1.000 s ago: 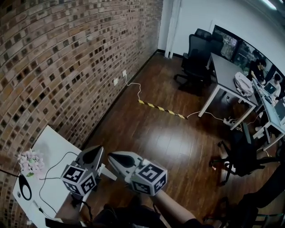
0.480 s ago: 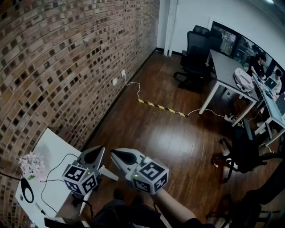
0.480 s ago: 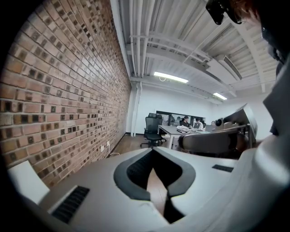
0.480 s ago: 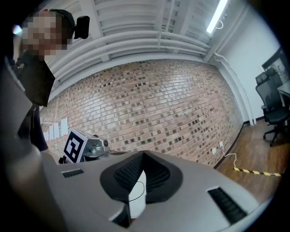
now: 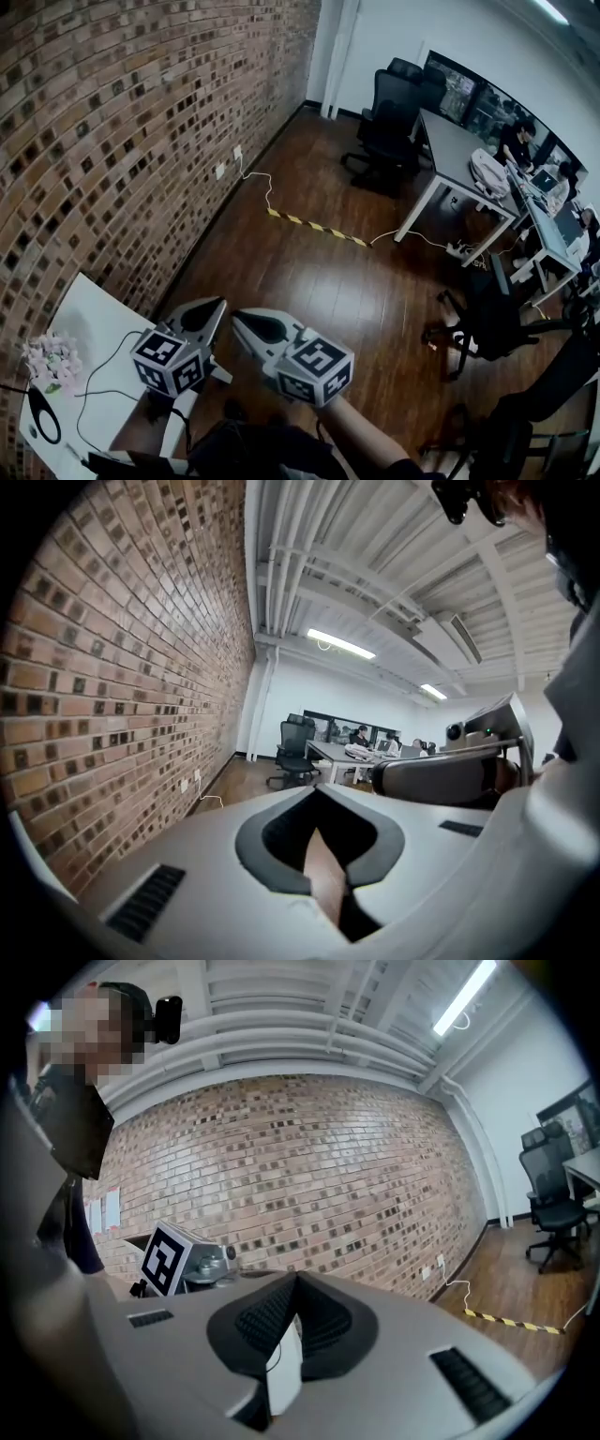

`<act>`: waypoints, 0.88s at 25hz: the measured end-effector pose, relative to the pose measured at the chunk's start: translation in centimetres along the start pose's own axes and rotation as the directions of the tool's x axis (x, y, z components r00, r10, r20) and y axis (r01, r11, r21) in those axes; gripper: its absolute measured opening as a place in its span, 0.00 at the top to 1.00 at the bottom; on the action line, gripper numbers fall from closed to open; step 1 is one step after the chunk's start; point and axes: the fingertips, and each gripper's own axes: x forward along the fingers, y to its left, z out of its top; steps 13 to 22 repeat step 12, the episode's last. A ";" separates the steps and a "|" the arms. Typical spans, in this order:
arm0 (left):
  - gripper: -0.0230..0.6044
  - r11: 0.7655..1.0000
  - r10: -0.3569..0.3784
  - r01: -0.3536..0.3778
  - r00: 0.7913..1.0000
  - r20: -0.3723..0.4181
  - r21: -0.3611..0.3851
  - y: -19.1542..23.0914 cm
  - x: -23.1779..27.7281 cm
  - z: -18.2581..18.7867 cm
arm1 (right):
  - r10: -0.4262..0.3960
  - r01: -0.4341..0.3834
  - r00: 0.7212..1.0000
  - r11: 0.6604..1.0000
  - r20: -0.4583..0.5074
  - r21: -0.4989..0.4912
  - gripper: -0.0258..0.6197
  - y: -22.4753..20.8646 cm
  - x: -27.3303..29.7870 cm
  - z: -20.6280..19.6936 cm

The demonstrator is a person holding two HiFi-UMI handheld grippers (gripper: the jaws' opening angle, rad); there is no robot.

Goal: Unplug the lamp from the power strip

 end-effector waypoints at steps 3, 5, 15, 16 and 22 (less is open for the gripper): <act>0.92 1.000 -0.008 0.008 1.000 -0.010 -0.031 1.3 0.1 -0.3 | -0.001 0.001 1.000 1.000 -0.022 -0.016 0.96 0.1 1.3 -0.2; 0.92 0.999 -0.001 -0.001 0.999 -0.032 -0.037 2.3 0.2 -1.0 | -0.001 0.000 1.000 1.000 -0.030 -0.019 0.96 0.2 2.1 -0.3; 0.92 0.997 0.014 -0.018 0.998 -0.056 -0.072 5.1 0.5 -2.1 | 0.001 -0.002 0.998 1.000 -0.061 -0.015 0.96 -0.6 4.7 -1.3; 0.92 0.997 0.014 -0.018 0.998 -0.056 -0.072 5.1 0.5 -2.1 | 0.001 -0.002 0.998 1.000 -0.061 -0.015 0.96 -0.6 4.7 -1.3; 0.92 0.997 0.014 -0.018 0.998 -0.056 -0.072 5.1 0.5 -2.1 | 0.001 -0.002 0.998 1.000 -0.061 -0.015 0.96 -0.6 4.7 -1.3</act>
